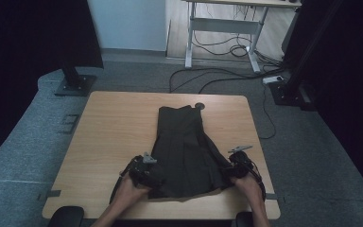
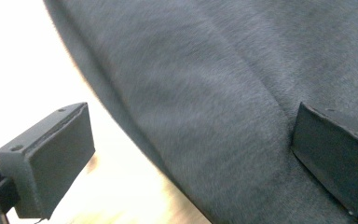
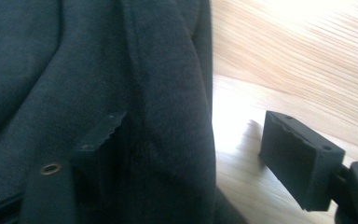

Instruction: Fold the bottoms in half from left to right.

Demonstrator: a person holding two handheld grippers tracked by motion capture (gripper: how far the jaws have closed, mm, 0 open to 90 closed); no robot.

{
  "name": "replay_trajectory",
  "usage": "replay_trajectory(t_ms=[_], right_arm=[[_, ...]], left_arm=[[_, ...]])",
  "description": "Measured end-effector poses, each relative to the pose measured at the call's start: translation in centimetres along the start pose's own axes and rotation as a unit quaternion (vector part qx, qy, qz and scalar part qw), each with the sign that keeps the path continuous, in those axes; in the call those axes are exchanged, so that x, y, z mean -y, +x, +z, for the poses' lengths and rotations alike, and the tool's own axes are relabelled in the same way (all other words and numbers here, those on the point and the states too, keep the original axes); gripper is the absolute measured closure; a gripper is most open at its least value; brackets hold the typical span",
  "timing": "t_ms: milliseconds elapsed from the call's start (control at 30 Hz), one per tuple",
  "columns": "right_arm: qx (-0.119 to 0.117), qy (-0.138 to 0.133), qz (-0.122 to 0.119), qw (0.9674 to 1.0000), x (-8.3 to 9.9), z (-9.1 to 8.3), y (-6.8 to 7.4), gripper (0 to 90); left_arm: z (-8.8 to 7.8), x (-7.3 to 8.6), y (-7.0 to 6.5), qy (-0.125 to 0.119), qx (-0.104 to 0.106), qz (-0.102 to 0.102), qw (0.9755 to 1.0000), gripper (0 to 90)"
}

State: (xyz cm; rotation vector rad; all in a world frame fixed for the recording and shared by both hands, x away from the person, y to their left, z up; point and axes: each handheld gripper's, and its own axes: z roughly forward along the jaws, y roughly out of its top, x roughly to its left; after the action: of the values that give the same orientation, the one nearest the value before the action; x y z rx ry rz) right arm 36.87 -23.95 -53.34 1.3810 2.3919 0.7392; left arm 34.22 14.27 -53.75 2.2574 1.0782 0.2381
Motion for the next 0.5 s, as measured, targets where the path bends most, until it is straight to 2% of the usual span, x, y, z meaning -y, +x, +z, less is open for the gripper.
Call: replay_trajectory(t_ms=[33, 67, 100, 133, 167, 200, 233, 267, 300, 400, 433, 467, 500], right_arm=[[-0.007, 0.0, -0.013, 0.9999, -0.4, 0.3, 1.0, 22.5], [-0.007, 0.0, -0.013, 0.9999, -0.4, 0.3, 1.0, 22.5], [-0.012, -0.001, -0.023, 0.9997, -0.7, 0.6, 2.1, 21.1], [-0.012, -0.001, -0.023, 0.9997, -0.7, 0.6, 2.1, 21.1], [-0.019, -0.001, -0.03, 0.9994, -1.0, 0.8, 3.3, 19.5], [-0.019, -0.001, -0.03, 0.9994, -1.0, 0.8, 3.3, 19.5], [-0.029, -0.004, -0.038, 0.9988, -1.3, 1.1, 4.4, 18.6], [-0.029, -0.004, -0.038, 0.9988, -1.3, 1.1, 4.4, 18.6], [-0.035, -0.006, -0.048, 0.9982, -1.5, 1.4, 5.3, 17.0], [-0.037, -0.005, -0.052, 0.9979, -1.7, 1.5, 5.7, 16.9], [-0.036, -0.005, -0.054, 0.9979, -1.7, 1.5, 5.7, 17.0], [-0.038, -0.005, -0.054, 0.9978, -1.7, 1.4, 5.7, 18.5], [-0.043, -0.005, -0.058, 0.9974, -1.6, 1.3, 5.7, 19.4]], left_arm=[[-0.2, 0.2, 0.7, 0.0, -0.001, -0.007, 1.0, 0.0], [-0.4, 0.4, 1.4, 0.002, -0.001, -0.014, 0.9999, 0.0], [-0.7, 0.6, 2.1, 0.003, -0.001, -0.02, 0.9998, 0.0], [-0.9, 0.8, 2.7, 0.004, -0.003, -0.025, 0.9997, 0.0], [-1.4, 1.2, 4.0, 0.003, -0.011, -0.035, 0.9993, 0.0], [-1.4, 1.2, 4.0, 0.003, -0.011, -0.035, 0.9993, 0.0], [-1.7, 1.4, 4.5, 0.002, -0.016, -0.041, 0.999, 0.0], [-1.9, 1.6, 5.0, 0.001, -0.02, -0.045, 0.9988, 0.0], [-2.1, 1.7, 5.4, -0.002, -0.025, -0.047, 0.9986, 0.0], [-2.3, 1.9, 5.5, -0.008, -0.031, -0.039, 0.9987, 0.0], [-2.3, 1.8, 5.2, -0.011, -0.034, -0.031, 0.9989, 0.0], [-2.4, 1.5, 4.6, -0.01, -0.032, -0.013, 0.9994, 1.6], [-2.4, 1.5, 4.6, -0.01, -0.032, -0.013, 0.9994, 3.0]])
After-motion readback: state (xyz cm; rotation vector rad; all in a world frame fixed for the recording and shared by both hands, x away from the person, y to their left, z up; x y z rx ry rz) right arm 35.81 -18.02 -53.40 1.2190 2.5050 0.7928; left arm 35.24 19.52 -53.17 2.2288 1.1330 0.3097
